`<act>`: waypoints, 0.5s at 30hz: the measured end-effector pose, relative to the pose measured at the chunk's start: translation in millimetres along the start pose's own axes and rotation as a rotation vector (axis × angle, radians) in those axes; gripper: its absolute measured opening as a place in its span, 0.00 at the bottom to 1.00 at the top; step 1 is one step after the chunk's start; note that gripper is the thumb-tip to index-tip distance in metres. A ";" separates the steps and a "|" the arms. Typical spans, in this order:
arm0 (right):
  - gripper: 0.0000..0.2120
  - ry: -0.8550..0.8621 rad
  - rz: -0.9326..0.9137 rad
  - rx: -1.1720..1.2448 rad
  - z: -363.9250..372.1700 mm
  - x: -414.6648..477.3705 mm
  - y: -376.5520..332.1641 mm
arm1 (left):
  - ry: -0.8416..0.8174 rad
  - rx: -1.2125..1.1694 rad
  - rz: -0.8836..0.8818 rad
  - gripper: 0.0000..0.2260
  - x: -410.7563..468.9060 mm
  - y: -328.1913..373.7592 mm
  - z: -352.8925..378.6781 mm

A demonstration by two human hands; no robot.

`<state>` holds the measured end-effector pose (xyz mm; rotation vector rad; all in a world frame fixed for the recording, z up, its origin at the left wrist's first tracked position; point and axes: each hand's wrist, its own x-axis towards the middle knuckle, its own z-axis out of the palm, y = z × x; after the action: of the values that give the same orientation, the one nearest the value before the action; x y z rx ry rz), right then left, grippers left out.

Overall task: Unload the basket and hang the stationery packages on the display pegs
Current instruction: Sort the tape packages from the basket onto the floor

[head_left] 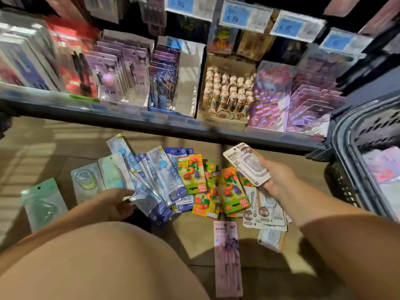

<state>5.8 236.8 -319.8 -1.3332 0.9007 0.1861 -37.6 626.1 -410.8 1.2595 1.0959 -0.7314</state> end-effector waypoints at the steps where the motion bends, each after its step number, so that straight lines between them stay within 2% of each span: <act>1: 0.09 0.018 -0.003 0.009 -7.1 1.7 -0.2 | -0.012 -0.007 0.013 0.08 -1.4 1.0 6.6; 3: 0.07 0.066 -0.004 0.025 -20.5 3.0 1.9 | -0.051 0.027 0.076 0.10 -11.3 5.8 24.7; 8: 0.06 0.079 0.011 0.061 -45.3 -0.6 7.5 | -0.186 0.321 0.279 0.05 -53.1 31.6 84.2; 13: 0.08 -0.005 0.008 0.060 -59.0 -7.8 15.5 | -0.370 0.603 0.432 0.04 -93.7 41.5 148.4; 15: 0.05 -0.058 0.013 0.081 -61.3 -14.4 17.0 | -0.399 0.689 0.481 0.04 -102.6 41.2 170.0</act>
<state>-41.8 192.2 -321.0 -1.2410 0.8600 0.1952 4.3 456.1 -308.6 1.7682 0.1789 -0.9651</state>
